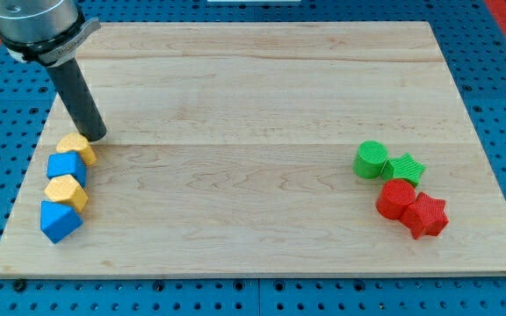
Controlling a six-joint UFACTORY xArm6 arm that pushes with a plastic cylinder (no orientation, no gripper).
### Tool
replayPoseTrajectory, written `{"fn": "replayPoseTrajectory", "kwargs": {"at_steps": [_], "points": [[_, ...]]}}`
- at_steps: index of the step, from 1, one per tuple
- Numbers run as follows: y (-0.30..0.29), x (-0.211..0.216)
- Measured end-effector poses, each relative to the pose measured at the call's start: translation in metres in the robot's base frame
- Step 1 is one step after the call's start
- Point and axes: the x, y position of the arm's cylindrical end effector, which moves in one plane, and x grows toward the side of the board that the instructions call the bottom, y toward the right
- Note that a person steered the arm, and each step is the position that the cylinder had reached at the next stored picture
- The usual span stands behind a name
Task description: Push the yellow heart towards bottom
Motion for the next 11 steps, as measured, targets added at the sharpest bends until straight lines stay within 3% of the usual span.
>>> {"fn": "replayPoseTrajectory", "kwargs": {"at_steps": [1,2,6,7,8,9,11], "points": [[0.002,0.000],[-0.022,-0.057],[-0.028,0.062],[-0.029,0.064],[-0.082,0.051],[-0.092,0.060],[-0.083,0.186]]}}
